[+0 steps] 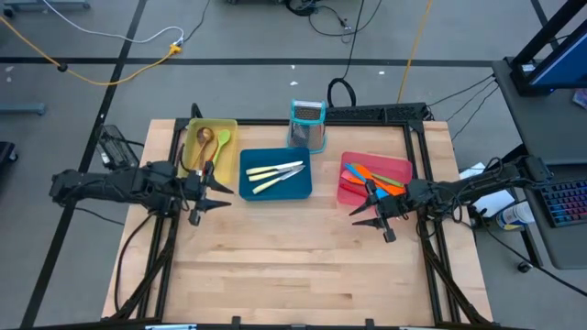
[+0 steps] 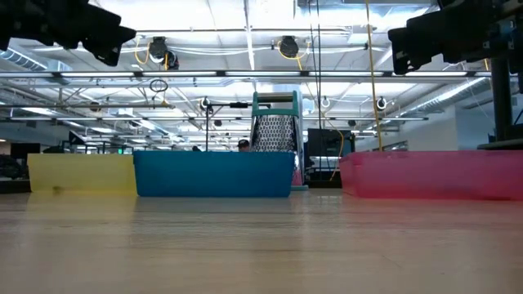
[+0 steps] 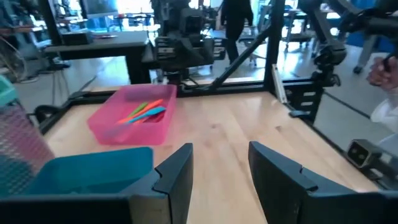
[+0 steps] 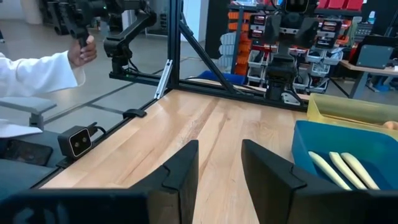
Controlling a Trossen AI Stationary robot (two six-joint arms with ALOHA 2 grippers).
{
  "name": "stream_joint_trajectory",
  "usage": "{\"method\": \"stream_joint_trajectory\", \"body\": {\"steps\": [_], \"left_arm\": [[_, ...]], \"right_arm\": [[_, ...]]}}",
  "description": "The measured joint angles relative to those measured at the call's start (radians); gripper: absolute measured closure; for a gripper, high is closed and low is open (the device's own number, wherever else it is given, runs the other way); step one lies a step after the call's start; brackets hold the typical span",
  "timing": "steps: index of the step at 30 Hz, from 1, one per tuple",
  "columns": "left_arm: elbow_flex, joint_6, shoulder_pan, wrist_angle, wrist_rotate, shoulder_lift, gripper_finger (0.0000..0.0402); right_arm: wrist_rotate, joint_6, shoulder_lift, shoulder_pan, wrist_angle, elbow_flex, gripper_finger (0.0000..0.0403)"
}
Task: Pick & Place Kitchen Items
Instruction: Return to Home Position
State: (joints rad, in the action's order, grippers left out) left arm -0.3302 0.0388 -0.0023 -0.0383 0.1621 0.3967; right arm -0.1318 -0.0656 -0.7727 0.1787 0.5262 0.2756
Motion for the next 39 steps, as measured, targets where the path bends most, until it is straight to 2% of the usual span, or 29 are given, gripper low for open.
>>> {"method": "stream_joint_trajectory", "body": {"steps": [4, 9, 22, 30, 34, 39], "left_arm": [[0.000, 0.003, 0.029, -0.061, 0.011, -0.068, 0.0245], [0.000, 0.031, 0.039, -0.126, 0.091, -0.165, 0.0245], [0.001, 0.035, 0.074, -0.236, 0.092, -0.390, 0.0245], [0.000, 0.039, 0.089, -0.245, 0.095, -0.392, 0.0245], [0.025, 0.030, 0.089, -0.162, 0.112, -0.392, 0.0245], [0.169, 0.026, 0.089, 0.023, 0.168, -0.392, 0.0245]], "right_arm": [[0.000, 0.000, 0.000, 0.000, -0.001, 0.000, 0.0287], [0.000, 0.001, 0.000, 0.000, -0.001, 0.000, 0.0287], [0.000, 0.001, 0.000, 0.000, -0.001, 0.000, 0.0287], [0.000, 0.001, 0.000, 0.000, -0.007, 0.000, 0.0287], [0.000, 0.000, 0.000, 0.000, -0.006, 0.000, 0.0287], [0.000, 0.000, 0.000, 0.000, -0.006, 0.000, 0.0287]]}}
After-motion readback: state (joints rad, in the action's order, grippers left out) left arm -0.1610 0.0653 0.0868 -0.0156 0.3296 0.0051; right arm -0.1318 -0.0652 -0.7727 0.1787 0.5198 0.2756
